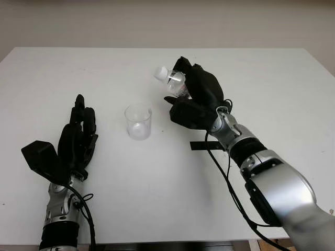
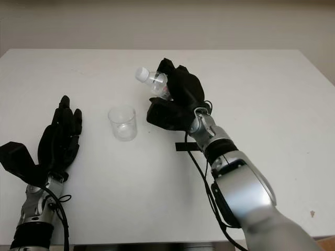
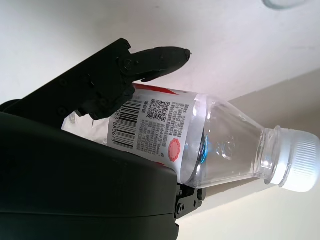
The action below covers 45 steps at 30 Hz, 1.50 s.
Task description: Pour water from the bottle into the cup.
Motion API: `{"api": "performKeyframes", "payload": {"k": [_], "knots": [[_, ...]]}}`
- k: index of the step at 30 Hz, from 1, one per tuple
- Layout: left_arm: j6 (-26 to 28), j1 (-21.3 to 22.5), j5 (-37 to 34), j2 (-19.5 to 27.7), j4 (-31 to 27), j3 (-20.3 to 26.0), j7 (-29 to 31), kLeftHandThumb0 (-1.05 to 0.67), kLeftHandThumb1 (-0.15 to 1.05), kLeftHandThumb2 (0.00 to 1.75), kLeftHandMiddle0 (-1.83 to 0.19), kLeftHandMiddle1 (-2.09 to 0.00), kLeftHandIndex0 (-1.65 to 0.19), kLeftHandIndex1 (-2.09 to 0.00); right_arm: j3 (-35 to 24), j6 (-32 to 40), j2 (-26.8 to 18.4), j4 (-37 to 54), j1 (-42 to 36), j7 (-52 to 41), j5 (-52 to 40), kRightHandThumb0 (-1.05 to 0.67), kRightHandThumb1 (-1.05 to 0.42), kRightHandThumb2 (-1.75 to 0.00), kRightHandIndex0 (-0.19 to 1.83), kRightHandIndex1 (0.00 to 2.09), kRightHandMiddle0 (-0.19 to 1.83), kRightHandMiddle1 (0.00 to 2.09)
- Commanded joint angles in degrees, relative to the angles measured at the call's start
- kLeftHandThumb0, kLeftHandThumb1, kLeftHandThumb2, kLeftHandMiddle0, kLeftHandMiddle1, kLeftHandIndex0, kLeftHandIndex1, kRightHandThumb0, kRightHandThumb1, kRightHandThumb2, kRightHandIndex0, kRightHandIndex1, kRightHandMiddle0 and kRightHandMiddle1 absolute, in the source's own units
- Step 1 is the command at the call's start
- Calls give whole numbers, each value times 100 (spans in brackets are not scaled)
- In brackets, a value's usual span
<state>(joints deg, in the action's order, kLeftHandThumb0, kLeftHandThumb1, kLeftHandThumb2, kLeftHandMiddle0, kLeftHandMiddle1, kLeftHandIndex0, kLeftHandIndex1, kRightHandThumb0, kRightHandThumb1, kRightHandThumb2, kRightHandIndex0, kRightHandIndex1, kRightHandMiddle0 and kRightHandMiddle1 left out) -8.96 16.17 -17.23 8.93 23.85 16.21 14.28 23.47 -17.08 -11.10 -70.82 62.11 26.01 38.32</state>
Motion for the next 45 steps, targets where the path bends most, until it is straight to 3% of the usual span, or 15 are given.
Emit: {"api": "performKeyframes", "payload": {"k": [1,9,18,20,21,25,31,38,45], "knots": [[30,-120,30,-123,184,-51,-39,-70,105,60,14,-5,16,-5,108,0,32,-47,238,81,76,-21,-88,-36,125,209,82,209],[-67,-91,-20,-193,297,-47,-3,-69,105,60,16,-5,18,-4,724,79,82,-235,472,336,627,-19,-87,-33,107,209,58,209],[-124,-58,2,-210,337,-15,-101,-69,105,59,14,-6,15,-6,1436,170,9,-374,646,762,1320,-22,-97,-12,118,209,39,209],[-141,-43,3,-205,366,-15,-98,-69,105,59,14,-6,14,-6,1555,199,-16,-386,664,887,1444,-24,-96,-8,115,209,32,188],[-147,-39,3,-200,377,-15,-92,-69,105,59,14,-5,14,-6,1649,228,-33,-393,679,974,1543,-25,-96,-7,114,209,34,182],[-144,-9,-1,-188,410,-19,-80,-70,105,59,15,-5,15,-6,1980,259,-127,-416,789,1154,1885,-28,-95,-6,110,209,34,207],[-142,57,-11,-187,476,-23,-43,-70,105,58,15,-5,17,-5,2462,643,-160,-467,959,1454,2386,-36,-94,-5,101,209,30,190],[-166,110,2,-179,550,-20,-46,-70,105,58,15,-5,17,-5,2612,753,-145,-482,1031,1632,2494,-36,-91,-5,105,209,37,175],[-219,144,-5,-206,621,-20,-51,-70,105,58,15,-5,17,-5,2623,760,-118,-481,1042,1872,2474,-38,-92,-5,108,209,36,180]]}}
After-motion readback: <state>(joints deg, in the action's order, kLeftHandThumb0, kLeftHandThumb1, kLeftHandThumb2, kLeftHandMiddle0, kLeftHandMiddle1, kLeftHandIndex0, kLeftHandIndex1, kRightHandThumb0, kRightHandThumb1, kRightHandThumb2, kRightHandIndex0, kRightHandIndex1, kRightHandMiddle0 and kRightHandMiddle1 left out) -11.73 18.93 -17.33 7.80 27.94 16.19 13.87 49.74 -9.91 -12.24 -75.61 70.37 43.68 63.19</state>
